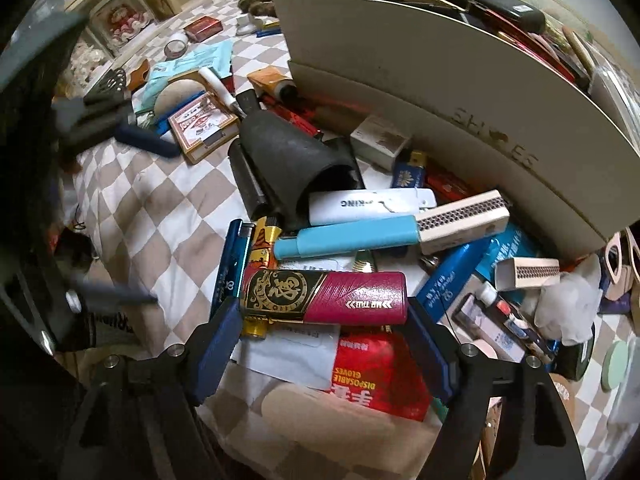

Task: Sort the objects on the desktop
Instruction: 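Grasp the pink-and-gold tube with the right tool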

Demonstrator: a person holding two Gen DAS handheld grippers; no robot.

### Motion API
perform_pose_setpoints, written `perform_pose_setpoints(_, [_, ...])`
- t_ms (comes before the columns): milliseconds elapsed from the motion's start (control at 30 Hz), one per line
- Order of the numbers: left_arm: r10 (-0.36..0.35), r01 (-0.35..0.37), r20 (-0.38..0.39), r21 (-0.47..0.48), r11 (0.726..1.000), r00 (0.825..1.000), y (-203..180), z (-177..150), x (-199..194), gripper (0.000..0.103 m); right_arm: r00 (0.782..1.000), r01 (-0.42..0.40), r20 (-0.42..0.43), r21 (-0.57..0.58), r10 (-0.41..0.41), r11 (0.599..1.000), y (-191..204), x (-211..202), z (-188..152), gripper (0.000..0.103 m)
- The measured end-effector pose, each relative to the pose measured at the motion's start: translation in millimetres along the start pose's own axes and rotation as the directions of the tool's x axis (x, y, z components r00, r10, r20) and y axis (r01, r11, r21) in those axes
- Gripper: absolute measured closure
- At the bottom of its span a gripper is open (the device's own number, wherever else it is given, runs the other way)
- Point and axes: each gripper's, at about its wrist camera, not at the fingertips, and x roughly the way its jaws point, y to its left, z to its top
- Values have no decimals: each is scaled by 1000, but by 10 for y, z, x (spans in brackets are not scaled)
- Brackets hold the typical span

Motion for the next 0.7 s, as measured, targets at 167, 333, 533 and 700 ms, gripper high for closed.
perform_pose_setpoints(167, [-67,67,-25,-5,998,997,-53,92,145,2,1000,-22,11,47,21,999,-85,-80,25,23])
perform_pose_setpoints(333, [-110,109,-42,-15,994,993,-79,139,234,2,999,-33,25,76,31,997,-176,-162,29,23])
perform_pose_setpoints(533, [-81,86,-77,64,994,994,-247,158,368,2,998,-61,33,116,58,991,-273,-200,3,23])
perform_pose_setpoints(700, [-33,40,-82,89,995,996,-301,212,436,2,998,-61,29,120,58,991,-285,-202,-9,23])
